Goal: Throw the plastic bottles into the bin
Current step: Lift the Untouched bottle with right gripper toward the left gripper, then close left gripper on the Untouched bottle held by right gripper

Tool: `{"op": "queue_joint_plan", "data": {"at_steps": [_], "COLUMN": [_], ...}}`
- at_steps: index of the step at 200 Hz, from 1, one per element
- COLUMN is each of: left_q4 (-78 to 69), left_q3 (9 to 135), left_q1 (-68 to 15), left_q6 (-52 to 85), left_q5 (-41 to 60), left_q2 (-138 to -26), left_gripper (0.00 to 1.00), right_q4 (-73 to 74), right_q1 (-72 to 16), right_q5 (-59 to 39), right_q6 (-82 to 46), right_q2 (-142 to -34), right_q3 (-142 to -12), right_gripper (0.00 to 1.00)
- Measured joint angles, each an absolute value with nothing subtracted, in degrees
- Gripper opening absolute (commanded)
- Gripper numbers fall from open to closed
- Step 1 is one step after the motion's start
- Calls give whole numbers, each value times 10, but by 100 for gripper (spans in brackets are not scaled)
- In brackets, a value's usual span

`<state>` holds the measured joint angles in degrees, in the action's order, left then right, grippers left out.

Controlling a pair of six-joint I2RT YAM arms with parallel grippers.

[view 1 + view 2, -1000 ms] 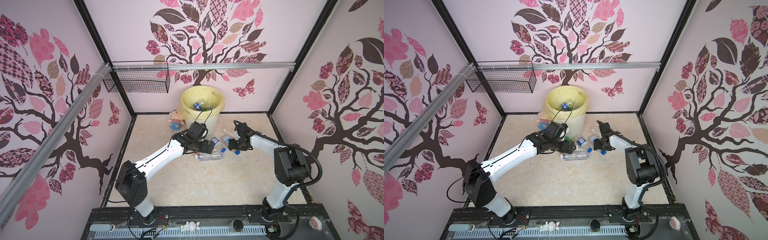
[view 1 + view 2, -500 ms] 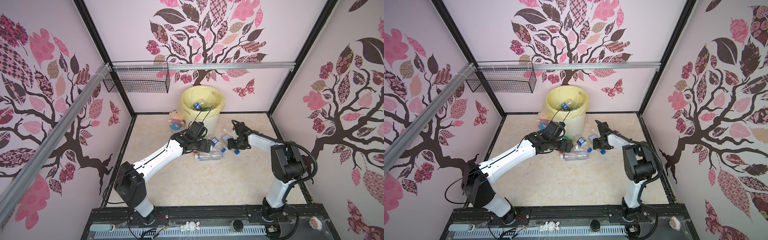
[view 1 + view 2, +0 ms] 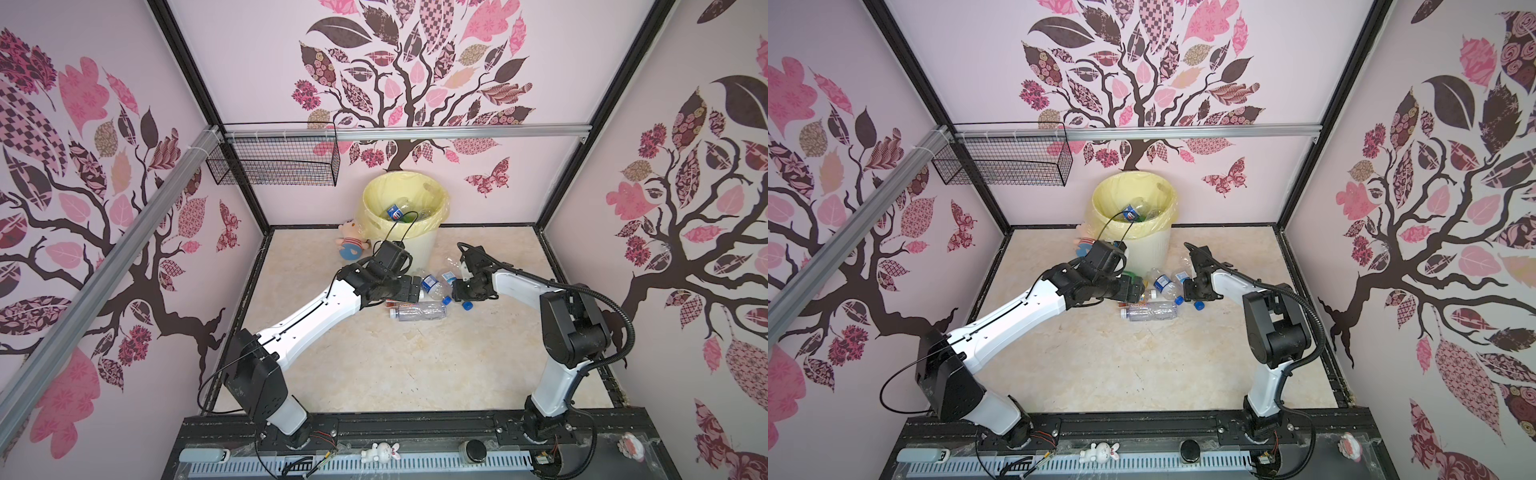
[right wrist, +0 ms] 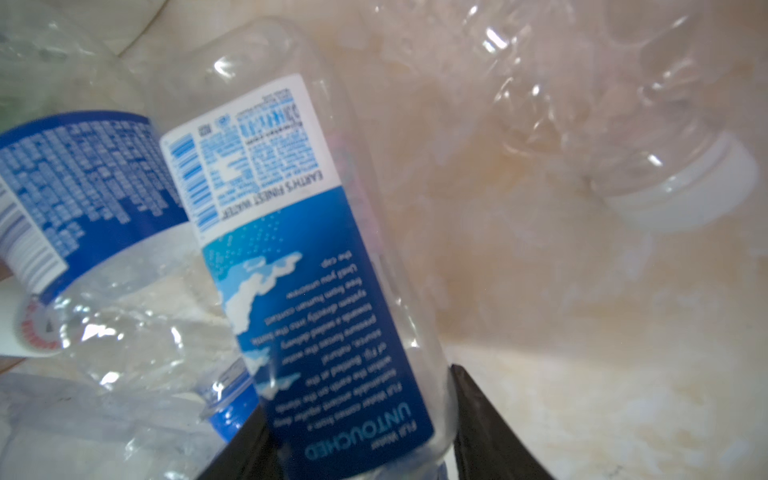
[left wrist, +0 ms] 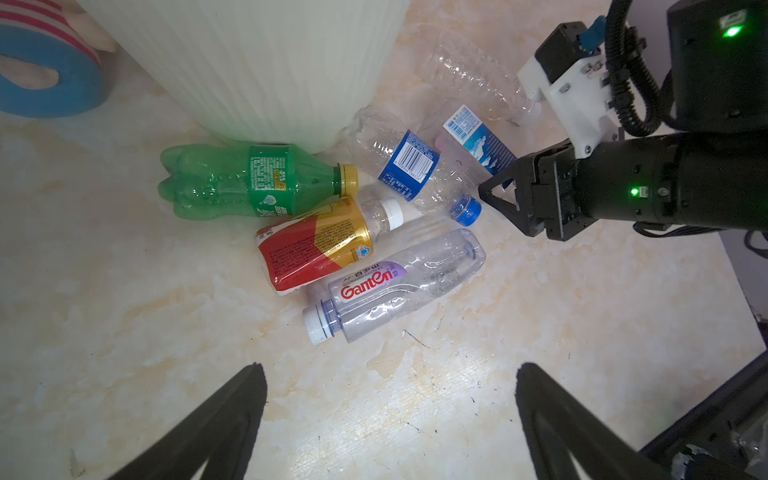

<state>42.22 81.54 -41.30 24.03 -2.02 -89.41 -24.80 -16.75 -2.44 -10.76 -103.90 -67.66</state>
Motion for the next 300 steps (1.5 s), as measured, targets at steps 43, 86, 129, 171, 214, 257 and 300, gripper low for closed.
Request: {"op": "queue_joint_plan", "data": {"at_steps": [43, 86, 129, 171, 214, 257, 300], "left_q4": [425, 423, 393, 364, 335, 321, 312], "left_q3": [828, 889, 923, 946, 978, 990, 990], "left_q1": [-407, -379, -364, -344, -337, -337, -337], "left_q6": [276, 345, 407, 481, 547, 578, 588], "left_q5": [13, 68, 130, 168, 179, 177, 167], "left_q2": [-868, -868, -868, -891, -925, -927, -927], "left_gripper": [97, 97, 97, 97, 97, 95, 91], "right_q4": [-279, -323, -365, -390, -414, -421, -421], "right_q1": [-168, -179, -214, -222, -241, -267, -279], "right_q5": [-32, -35, -41, -60, -73, -97, -103], "right_q6": [-116, -126, -136, -144, -156, -183, -194], "right_q2": [-975, -907, -864, -845, -840, -824, -815], "right_q3": [-680, -726, -803, -853, -884, -909, -909], "right_gripper": [46, 45, 45, 44, 44, 44, 44]}}
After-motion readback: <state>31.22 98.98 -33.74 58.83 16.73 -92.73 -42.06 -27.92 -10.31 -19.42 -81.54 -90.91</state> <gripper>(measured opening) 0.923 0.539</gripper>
